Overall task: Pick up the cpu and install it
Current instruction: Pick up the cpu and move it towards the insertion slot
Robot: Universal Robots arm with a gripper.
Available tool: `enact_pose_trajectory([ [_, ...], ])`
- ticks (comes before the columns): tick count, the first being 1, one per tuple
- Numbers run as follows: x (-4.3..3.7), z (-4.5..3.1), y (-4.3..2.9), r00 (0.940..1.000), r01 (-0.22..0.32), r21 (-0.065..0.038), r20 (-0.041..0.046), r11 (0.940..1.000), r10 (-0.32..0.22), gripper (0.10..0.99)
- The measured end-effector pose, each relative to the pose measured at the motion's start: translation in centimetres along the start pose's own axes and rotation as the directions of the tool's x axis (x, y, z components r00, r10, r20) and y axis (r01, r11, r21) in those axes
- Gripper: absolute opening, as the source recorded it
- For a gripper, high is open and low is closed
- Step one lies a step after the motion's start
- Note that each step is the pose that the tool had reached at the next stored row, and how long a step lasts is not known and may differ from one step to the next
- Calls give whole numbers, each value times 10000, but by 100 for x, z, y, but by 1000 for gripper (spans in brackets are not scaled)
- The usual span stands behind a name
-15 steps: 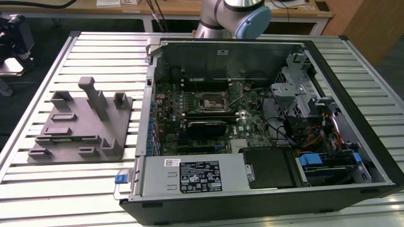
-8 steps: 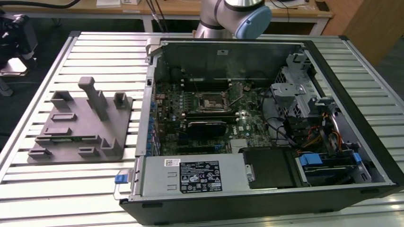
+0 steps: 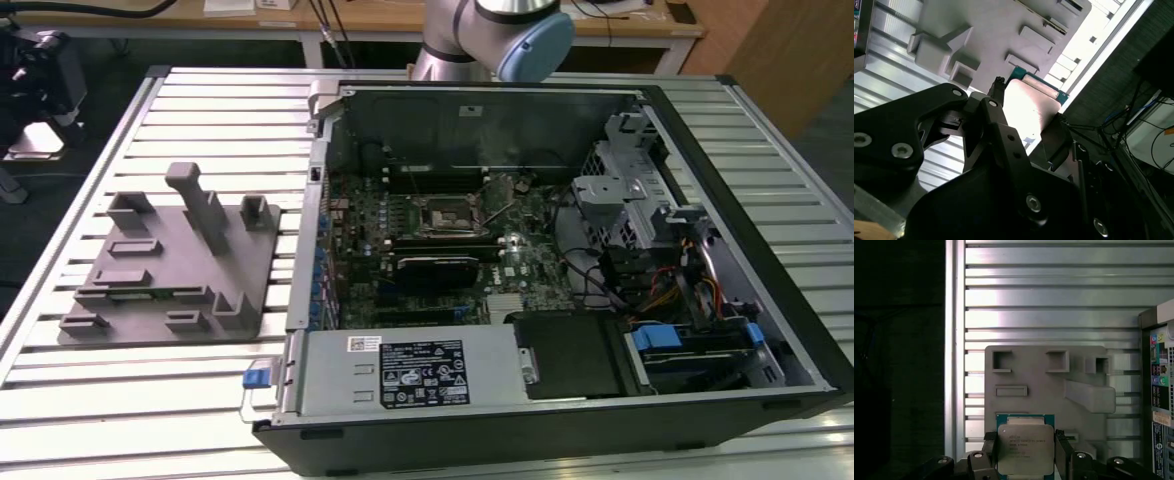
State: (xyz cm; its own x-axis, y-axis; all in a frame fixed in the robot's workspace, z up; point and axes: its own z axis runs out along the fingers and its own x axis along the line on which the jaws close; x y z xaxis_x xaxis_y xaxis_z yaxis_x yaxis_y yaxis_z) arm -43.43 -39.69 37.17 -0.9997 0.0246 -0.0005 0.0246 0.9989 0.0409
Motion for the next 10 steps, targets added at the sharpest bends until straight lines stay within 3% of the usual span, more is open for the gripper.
enact_pose_trajectory([
  [10, -80, 0, 2, 10000, 0, 0, 1, 10000, 0, 541],
])
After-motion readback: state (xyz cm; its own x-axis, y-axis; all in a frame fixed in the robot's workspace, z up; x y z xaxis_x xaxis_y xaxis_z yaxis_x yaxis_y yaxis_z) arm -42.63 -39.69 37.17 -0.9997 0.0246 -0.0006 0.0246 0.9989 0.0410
